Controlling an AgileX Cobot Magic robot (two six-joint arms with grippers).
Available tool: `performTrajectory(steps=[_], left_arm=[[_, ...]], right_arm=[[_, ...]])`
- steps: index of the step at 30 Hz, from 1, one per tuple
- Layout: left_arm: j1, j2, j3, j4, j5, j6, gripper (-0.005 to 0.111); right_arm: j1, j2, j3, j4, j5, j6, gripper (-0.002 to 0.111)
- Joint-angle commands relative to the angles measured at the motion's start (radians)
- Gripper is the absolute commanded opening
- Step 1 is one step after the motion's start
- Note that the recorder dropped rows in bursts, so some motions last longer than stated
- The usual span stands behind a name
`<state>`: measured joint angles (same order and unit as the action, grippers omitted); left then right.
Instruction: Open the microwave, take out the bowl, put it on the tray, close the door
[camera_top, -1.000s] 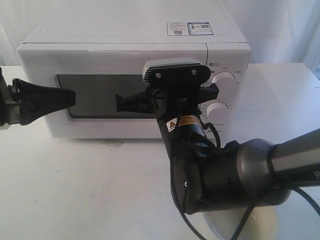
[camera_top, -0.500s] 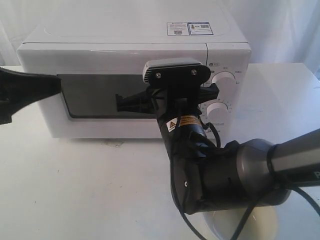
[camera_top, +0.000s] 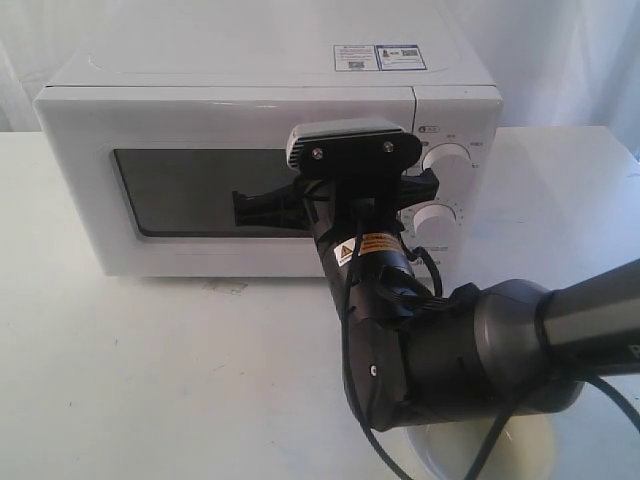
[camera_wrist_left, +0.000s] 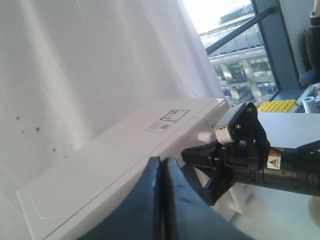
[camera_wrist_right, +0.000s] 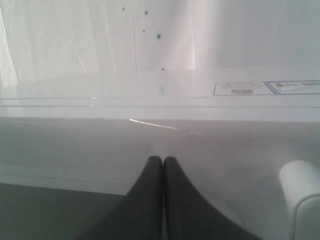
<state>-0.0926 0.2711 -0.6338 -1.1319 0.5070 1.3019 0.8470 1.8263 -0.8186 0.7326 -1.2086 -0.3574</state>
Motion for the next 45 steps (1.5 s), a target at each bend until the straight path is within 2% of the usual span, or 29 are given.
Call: performTrajectory(steps=[1, 9, 13, 19, 22, 28, 30, 35, 41, 45], left_arm=[[0.005, -0.039, 0.025, 0.016, -0.06, -0.041, 0.0], [0.005, -0.172, 0.196, 0.082, -0.237, -0.052, 0.0], [0.003, -0.204, 0.263, 0.077, -0.323, -0.133, 0.0], [0.003, -0.213, 0.327, 0.08, -0.364, -0.238, 0.0], [0.005, -0.239, 0.376, 0.273, -0.392, -0.441, 0.0], [0.011, -0.271, 0.501, 0.945, -0.548, -1.195, 0.0], [0.011, -0.271, 0.552, 1.093, -0.61, -1.349, 0.0], [0.011, -0.271, 0.617, 1.138, -0.659, -1.388, 0.0], [0.011, -0.271, 0.634, 1.138, -0.606, -1.374, 0.0], [0.011, -0.271, 0.634, 1.138, -0.436, -1.374, 0.0]], right_arm=[[0.0, -0.01, 0.004, 0.002, -0.012, -0.004, 0.0], [0.0, -0.01, 0.004, 0.002, -0.012, -0.004, 0.0], [0.0, -0.01, 0.004, 0.002, -0.012, -0.004, 0.0], [0.0, -0.01, 0.004, 0.002, -0.012, -0.004, 0.0], [0.0, -0.01, 0.004, 0.002, -0.012, -0.004, 0.0], [0.0, -0.01, 0.004, 0.002, -0.012, -0.004, 0.0], [0.0, -0.01, 0.004, 0.002, -0.012, -0.004, 0.0], [0.0, -0.01, 0.004, 0.002, -0.012, -0.004, 0.0], [0.0, -0.01, 0.004, 0.002, -0.012, -0.004, 0.0], [0.0, -0.01, 0.004, 0.002, -0.012, -0.004, 0.0]])
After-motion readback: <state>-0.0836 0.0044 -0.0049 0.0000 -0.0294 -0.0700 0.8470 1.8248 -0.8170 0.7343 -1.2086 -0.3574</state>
